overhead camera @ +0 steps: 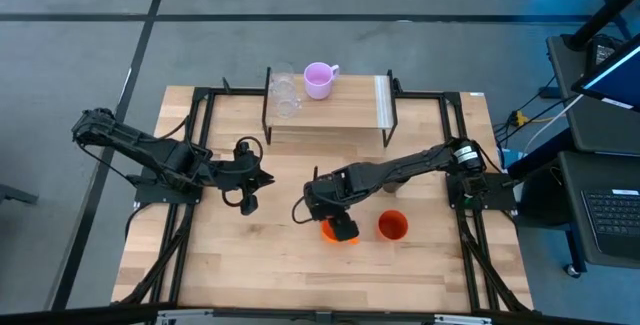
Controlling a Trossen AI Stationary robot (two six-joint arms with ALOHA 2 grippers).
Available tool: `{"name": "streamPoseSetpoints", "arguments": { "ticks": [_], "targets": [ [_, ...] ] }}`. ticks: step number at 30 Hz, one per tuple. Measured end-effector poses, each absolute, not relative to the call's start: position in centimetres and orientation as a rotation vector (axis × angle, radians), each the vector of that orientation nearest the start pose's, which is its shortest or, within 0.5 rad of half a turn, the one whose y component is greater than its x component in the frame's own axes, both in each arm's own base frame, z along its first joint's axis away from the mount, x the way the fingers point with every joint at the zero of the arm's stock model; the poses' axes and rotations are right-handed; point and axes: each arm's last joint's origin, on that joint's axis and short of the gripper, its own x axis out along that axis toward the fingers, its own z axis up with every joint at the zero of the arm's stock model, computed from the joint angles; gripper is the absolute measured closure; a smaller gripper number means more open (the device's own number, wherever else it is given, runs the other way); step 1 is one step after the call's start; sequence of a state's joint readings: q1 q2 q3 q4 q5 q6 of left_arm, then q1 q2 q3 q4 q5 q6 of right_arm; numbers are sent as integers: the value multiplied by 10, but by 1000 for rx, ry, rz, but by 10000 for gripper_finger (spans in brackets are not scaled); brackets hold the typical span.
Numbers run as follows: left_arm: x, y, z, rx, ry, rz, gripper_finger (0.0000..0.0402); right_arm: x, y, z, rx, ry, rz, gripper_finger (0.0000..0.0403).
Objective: Stack small to large cups/mugs on shelf
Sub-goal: Put the orange mug on the shelf
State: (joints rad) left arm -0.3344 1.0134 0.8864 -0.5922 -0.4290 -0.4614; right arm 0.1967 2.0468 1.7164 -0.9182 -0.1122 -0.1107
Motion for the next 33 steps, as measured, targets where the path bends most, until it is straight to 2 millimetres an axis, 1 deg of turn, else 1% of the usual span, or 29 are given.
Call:
{"name": "streamPoseSetpoints", "arguments": {
  "ticks": [3, 6, 8, 13, 21, 27, 33],
  "targets": [
    [195, -55, 294, -176, 628, 240, 360, 414, 85, 223, -59, 1253, 218, 229],
    [195, -55, 294, -176, 628, 240, 360, 413, 82, 222, -23, 1272, 94, 234],
    [195, -55, 294, -176, 628, 240, 360, 411, 81, 222, -18, 1288, 54, 237],
    [195, -55, 294, -175, 629, 240, 360, 407, 84, 221, -3, 1328, 27, 238],
    [194, -55, 294, -175, 629, 240, 360, 400, 98, 220, 69, 1366, -36, 238],
    [194, -55, 294, -175, 629, 240, 360, 398, 104, 219, 52, 1354, -76, 238],
    [194, -55, 294, -174, 629, 240, 360, 391, 102, 198, 59, 1395, -101, 238]
  ]
}}
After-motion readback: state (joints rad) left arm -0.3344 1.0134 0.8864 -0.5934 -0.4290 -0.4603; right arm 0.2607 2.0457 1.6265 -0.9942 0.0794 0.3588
